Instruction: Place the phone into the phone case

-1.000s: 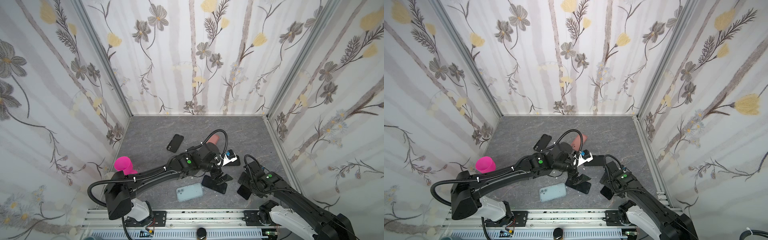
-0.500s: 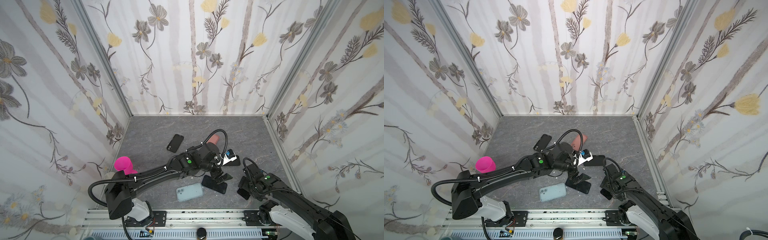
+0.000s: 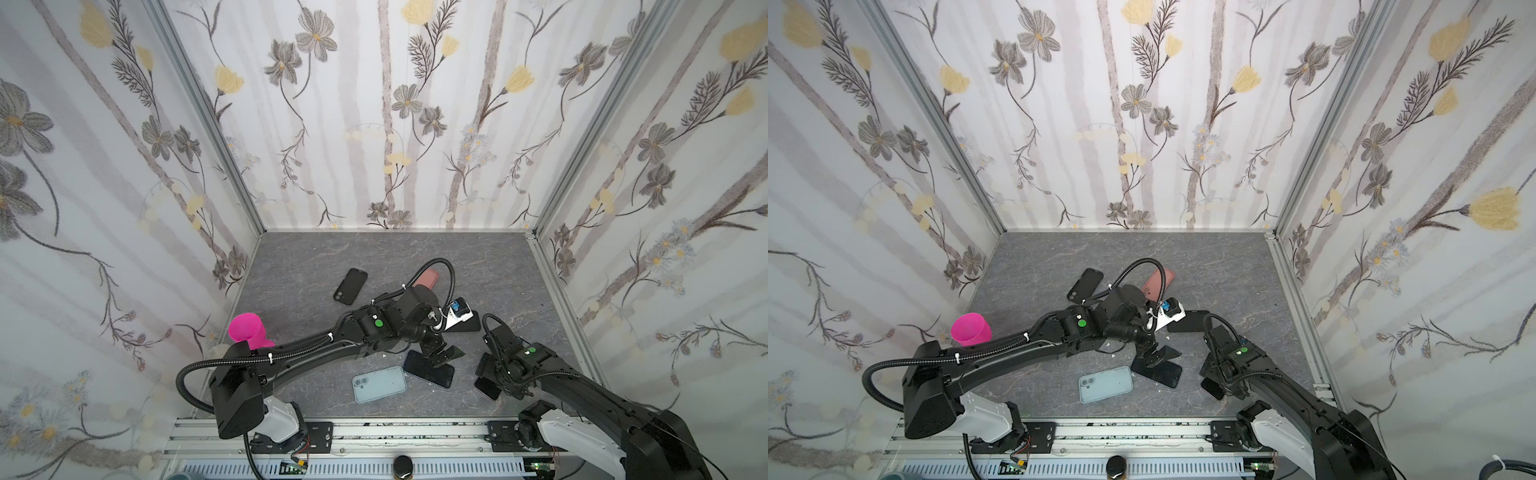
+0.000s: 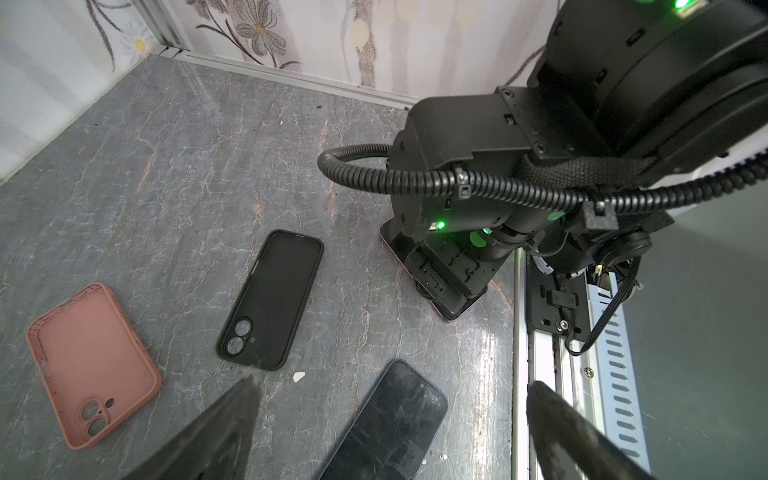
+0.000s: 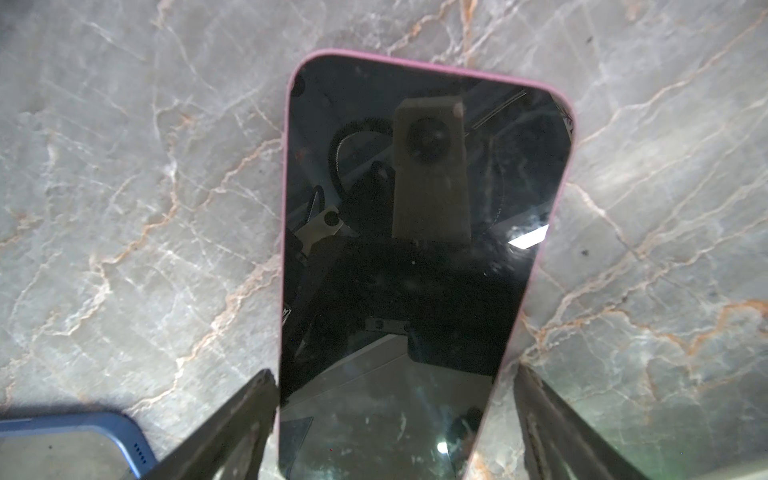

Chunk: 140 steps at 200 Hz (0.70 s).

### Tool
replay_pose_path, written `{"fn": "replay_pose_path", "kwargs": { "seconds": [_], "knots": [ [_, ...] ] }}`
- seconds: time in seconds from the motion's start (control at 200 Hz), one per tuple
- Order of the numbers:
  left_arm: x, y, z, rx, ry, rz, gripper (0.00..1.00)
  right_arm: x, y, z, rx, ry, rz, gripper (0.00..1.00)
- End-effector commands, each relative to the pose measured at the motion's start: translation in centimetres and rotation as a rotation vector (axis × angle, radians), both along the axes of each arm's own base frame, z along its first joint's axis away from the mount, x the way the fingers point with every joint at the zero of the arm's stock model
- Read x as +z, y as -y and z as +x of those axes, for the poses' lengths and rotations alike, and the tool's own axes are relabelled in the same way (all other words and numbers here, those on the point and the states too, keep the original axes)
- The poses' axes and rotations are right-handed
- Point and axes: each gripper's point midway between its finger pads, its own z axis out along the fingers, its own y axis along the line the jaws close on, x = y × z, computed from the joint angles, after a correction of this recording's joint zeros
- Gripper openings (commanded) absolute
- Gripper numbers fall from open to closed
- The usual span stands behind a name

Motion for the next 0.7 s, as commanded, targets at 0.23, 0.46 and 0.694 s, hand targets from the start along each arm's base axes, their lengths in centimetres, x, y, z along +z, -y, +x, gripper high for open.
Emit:
{"fn": "replay_pose_path", "kwargs": {
  "seconds": [0.23,0.46,0.694],
  "knots": [
    [0.4,-0.1,0.2,0.008,0.015,0.004,1.00,-0.2,-1.0,-0.1,0.033,-0.030,0.030,0.86],
    [0.3,-0.2,0.4,0.015,0.021,0.009,1.00,-0.2,-1.9,0.2,0.062,-0.035,0.046,0.81],
    [0.2,-0.2,0.4,0.015,0.024,0.013,1.00,-0.3,-2.7,0.3,0.098,-0.041,0.042,0.81]
  ]
}}
